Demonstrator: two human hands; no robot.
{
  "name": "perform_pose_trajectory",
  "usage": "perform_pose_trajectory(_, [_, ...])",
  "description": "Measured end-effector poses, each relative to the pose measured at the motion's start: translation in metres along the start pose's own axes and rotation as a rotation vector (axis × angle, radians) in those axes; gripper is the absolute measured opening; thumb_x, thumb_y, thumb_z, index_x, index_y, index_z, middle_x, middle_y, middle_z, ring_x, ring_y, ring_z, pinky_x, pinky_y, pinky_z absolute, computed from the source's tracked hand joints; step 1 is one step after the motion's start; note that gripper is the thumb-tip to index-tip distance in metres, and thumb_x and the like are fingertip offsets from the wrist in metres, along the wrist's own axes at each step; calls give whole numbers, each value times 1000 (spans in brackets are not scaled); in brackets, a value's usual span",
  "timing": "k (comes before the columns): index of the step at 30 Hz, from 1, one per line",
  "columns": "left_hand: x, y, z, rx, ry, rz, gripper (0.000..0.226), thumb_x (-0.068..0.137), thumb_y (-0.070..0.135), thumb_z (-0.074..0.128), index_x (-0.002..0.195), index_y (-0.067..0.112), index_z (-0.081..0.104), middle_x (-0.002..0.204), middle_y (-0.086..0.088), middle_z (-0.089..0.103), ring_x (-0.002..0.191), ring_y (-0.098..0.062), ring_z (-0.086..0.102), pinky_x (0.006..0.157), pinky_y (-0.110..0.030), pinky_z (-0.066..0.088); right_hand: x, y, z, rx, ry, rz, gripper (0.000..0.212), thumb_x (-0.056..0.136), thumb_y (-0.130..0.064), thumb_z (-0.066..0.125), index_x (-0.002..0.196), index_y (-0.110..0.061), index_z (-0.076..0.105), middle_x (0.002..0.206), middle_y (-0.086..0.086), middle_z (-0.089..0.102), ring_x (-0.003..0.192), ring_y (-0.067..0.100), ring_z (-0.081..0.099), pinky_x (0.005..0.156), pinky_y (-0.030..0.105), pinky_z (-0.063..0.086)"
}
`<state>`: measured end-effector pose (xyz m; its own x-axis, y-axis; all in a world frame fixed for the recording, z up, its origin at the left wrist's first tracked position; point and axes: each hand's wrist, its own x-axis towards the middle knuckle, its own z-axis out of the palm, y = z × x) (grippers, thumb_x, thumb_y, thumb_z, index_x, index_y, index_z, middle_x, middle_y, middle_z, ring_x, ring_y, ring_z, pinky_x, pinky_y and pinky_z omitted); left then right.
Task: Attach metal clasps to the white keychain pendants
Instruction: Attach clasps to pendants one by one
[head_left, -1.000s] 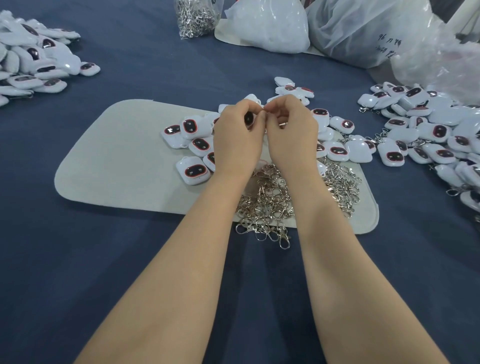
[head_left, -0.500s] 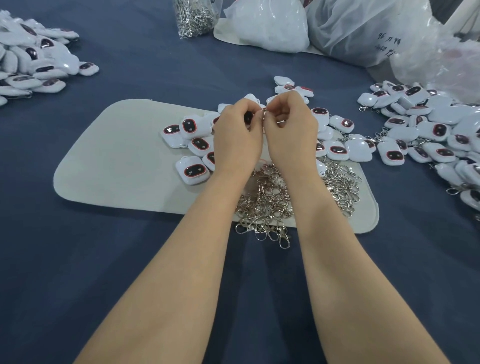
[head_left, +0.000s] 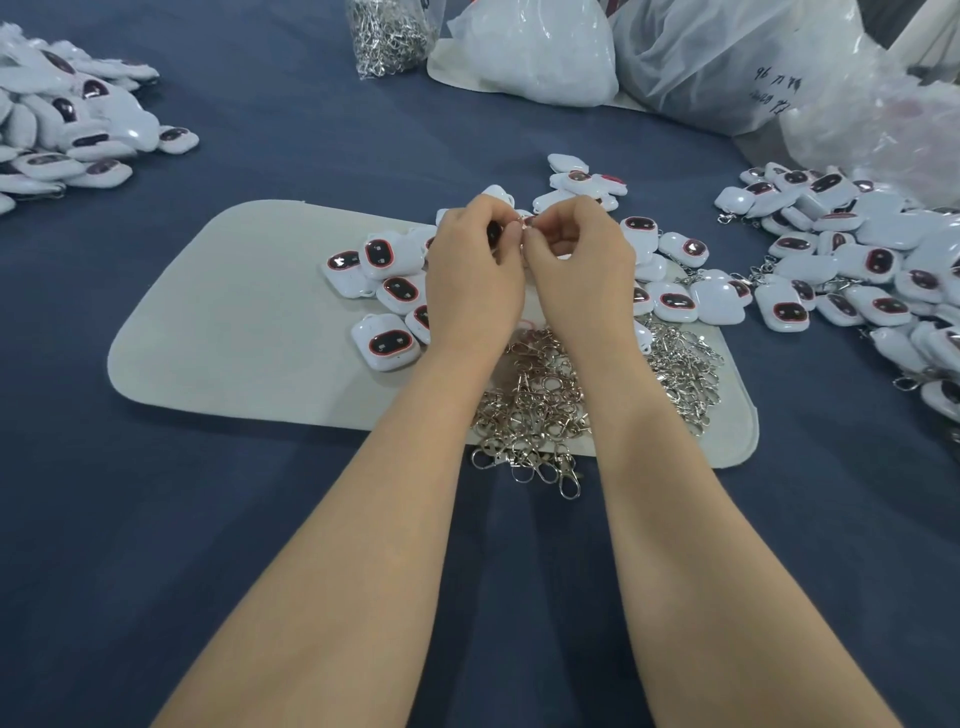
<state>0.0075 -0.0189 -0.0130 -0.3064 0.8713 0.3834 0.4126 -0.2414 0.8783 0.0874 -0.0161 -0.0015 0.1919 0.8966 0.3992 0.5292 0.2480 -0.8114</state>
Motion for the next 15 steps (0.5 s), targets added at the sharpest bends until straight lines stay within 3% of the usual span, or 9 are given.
perform_pose_trajectory(3, [1,0,0,9,3,-2,11,92,10,53,94,9,64,100,-8,63,83,-11,49,67,-13,32,0,-1,0,11,6,0,6,85,-7,59,90,-11,61,81,-8,59,72,5,53,76,20,47])
perform_pose_trajectory(6, [0,-1,0,37,2,7,11,93,10,52,95,9,63,101,-8,62,82,-10,48,69,-15,31,-1,-1,1,13,15,-22,8,85,-5,58,92,-9,61,84,-5,60,76,8,54,78,25,48])
perform_pose_trajectory(15, [0,0,0,75,10,34,13,93,10,51,96,9,63,101,-6,62,85,-11,46,68,-18,30,-2,0,3,49,47,-63,16,82,-2,59,83,-16,53,73,-15,53,64,1,48,69,19,45])
